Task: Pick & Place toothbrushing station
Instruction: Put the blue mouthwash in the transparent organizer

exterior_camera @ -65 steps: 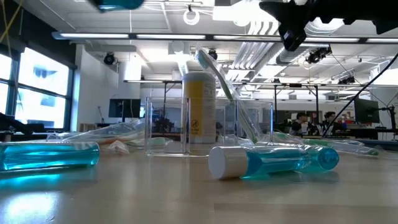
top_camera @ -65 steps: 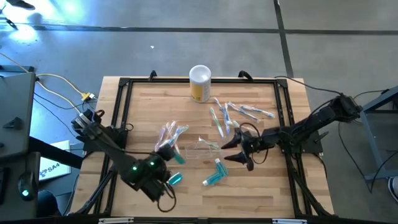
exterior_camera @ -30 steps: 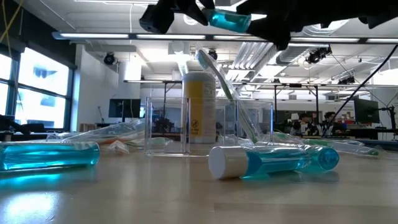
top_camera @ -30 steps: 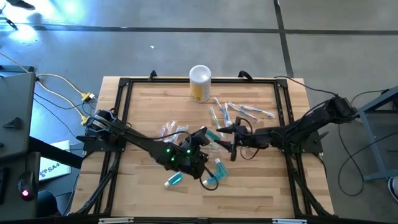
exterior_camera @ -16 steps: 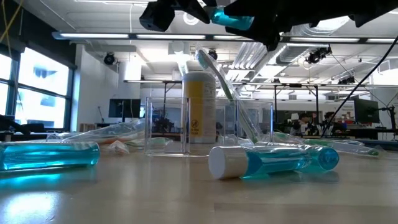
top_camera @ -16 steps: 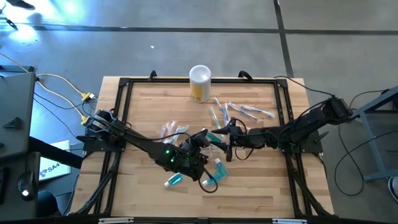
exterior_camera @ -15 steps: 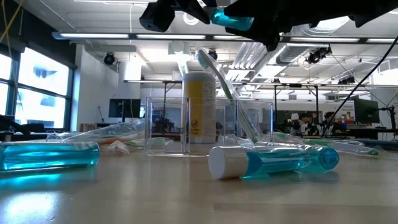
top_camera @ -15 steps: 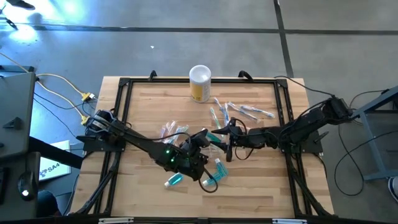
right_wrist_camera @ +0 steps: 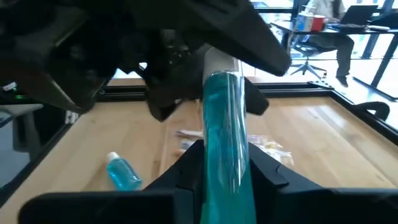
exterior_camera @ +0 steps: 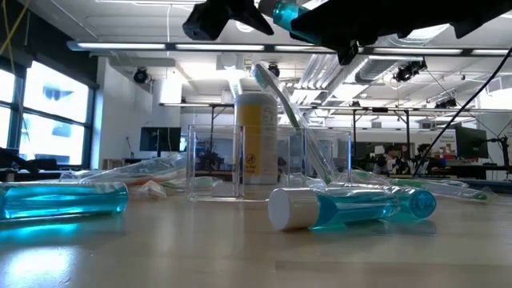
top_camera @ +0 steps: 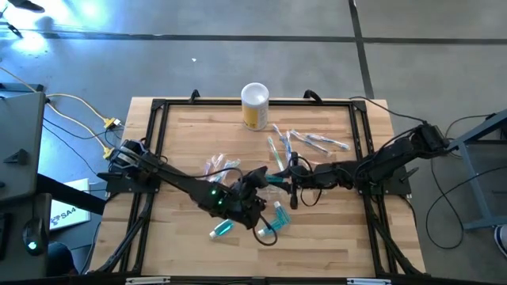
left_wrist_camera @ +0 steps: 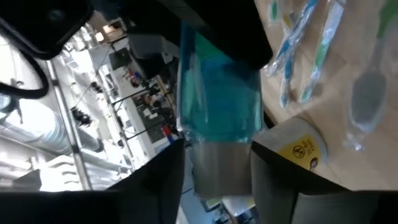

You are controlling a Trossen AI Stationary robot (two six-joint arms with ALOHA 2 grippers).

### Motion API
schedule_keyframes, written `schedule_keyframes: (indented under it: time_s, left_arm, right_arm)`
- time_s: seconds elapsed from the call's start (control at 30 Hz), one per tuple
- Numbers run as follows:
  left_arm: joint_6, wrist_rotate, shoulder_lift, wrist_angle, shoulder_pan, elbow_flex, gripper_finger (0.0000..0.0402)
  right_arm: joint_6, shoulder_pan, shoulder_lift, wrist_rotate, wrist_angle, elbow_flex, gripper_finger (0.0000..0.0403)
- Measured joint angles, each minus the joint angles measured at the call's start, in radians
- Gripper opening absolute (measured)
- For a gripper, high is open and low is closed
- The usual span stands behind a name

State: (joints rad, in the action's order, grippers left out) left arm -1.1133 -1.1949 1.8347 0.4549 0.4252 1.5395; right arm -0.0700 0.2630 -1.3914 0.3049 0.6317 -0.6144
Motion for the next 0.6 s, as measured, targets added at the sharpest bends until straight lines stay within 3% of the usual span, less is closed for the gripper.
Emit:
schedule_keyframes:
  time_s: [0.2,0.33,0.43,0.6]
  left_arm:
    - [0.046,-0.001,0.000,-0.025,0.013,0.000,0.0204]
    - [0.057,-0.126,-0.001,-0.028,0.043,0.000,0.0210]
    - [0.182,-0.194,-0.005,-0.046,0.058,0.000,0.0209]
    - [0.392,-0.197,-0.082,-0.031,0.060,0.000,0.0209]
  right_arm:
    - [0.007,0.005,0.001,0.036,-0.018,0.000,0.0063]
    - [0.042,0.045,0.038,0.222,-0.112,0.000,0.0063]
    - [0.066,0.088,0.072,0.341,-0.176,0.000,0.0063]
    - [0.077,0.155,0.131,0.445,-0.211,-0.002,0.0063]
